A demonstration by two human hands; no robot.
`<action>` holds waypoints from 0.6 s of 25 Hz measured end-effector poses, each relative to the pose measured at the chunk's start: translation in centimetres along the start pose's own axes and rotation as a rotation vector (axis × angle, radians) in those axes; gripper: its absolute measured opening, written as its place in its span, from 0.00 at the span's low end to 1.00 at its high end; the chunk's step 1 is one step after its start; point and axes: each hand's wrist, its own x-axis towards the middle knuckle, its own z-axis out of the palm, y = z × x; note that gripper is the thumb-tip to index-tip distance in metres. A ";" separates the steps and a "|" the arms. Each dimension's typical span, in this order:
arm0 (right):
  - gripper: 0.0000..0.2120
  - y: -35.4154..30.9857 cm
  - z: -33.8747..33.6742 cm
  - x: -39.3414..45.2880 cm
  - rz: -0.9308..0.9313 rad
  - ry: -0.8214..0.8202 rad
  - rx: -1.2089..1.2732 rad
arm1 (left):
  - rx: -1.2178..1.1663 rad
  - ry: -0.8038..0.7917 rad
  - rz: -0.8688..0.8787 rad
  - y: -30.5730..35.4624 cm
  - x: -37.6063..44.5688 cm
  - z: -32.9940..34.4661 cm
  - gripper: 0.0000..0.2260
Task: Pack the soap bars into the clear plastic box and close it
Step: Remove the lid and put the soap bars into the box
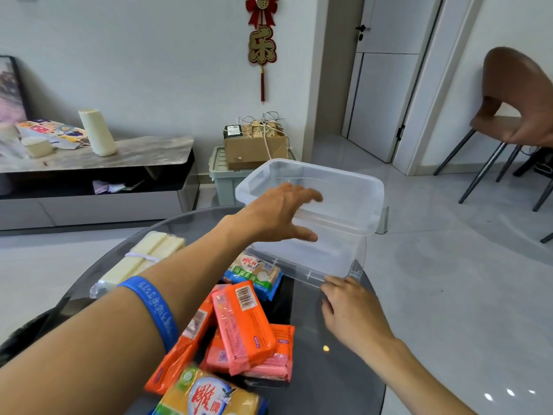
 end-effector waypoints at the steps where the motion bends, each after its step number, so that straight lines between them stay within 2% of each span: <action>1: 0.08 0.0 -0.3 0.0 -0.002 -0.004 0.018 | -0.037 0.077 -0.036 -0.2 -1.5 -0.8 0.29; 3: 0.07 0.0 -1.3 0.0 0.017 0.016 0.057 | -0.062 0.260 -0.150 -1.0 -5.4 -2.1 0.28; 5: 0.07 -1.2 -2.4 0.0 0.034 0.075 0.125 | 0.012 0.300 -0.353 -2.0 -10.9 -2.9 0.24; 7: 0.10 -3.8 -3.6 0.1 0.034 0.114 0.214 | 0.130 0.172 -0.570 -2.4 -16.5 -3.0 0.18; 9: 0.13 -7.5 -4.5 0.2 0.014 0.132 0.230 | 0.178 0.051 -0.679 -2.0 -20.7 -2.2 0.16; 11: 0.25 -10.7 -4.9 0.4 0.071 0.069 0.172 | 0.091 -0.020 -0.710 -1.0 -22.7 -0.7 0.24; 13: 0.38 -13.2 -5.0 0.5 0.153 -0.086 0.127 | -0.019 -0.103 -0.747 0.1 -23.6 0.8 0.36; 15: 0.40 -14.8 -4.5 0.5 0.158 -0.199 0.066 | 0.056 -0.159 -0.768 1.0 -23.7 2.0 0.43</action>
